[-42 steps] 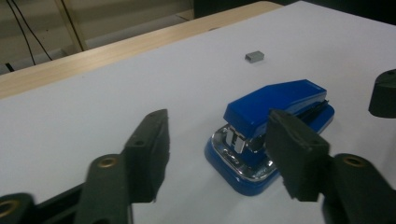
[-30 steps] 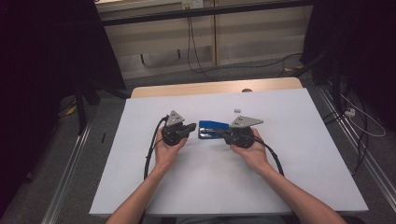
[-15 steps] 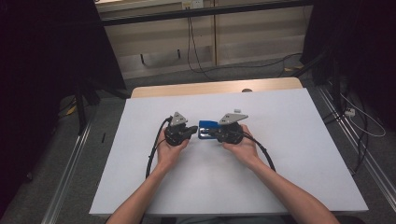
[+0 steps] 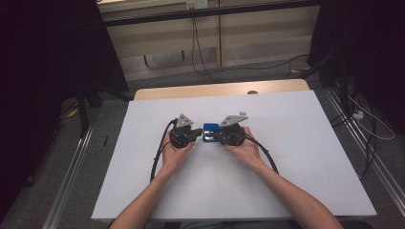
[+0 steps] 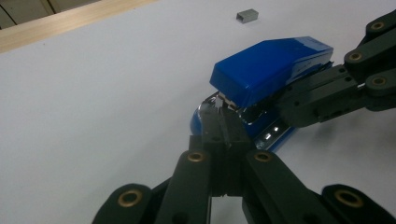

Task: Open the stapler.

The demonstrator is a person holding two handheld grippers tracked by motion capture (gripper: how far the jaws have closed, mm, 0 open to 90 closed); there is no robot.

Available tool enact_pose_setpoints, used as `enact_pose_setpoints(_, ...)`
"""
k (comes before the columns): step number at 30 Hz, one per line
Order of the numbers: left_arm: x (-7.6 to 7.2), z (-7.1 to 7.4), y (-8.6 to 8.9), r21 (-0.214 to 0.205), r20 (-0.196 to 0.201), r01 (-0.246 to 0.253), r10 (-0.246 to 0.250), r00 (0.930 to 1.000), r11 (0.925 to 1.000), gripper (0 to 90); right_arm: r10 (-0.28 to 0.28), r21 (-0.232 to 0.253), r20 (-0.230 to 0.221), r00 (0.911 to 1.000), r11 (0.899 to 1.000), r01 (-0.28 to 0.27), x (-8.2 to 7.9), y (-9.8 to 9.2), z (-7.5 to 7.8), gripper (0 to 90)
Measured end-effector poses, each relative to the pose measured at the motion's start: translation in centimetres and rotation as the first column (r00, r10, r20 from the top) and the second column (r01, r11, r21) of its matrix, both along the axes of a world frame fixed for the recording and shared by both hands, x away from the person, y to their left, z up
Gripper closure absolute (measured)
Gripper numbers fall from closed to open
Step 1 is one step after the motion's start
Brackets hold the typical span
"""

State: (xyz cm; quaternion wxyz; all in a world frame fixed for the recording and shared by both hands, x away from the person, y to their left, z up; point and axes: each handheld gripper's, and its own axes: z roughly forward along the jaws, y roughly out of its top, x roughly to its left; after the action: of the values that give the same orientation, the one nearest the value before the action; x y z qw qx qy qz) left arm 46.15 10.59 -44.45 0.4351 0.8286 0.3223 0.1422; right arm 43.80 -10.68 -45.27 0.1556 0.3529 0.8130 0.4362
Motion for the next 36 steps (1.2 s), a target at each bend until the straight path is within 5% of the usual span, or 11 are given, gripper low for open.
enact_pose_setpoints(11,-0.22,0.16,-0.89,0.065,0.055,-0.007,0.003,0.9985,0.9979,90.0,-0.003,0.002,0.007,1.0000,1.000,0.003,-0.07,0.09,-0.10,90.0)
enact_pose_setpoints(36,0.00,0.44,-0.81,0.027,0.044,-0.003,0.001,0.9990,0.9996,90.0,-0.008,0.010,0.017,0.9998,1.000,0.008,-0.09,0.11,-0.26,90.0)
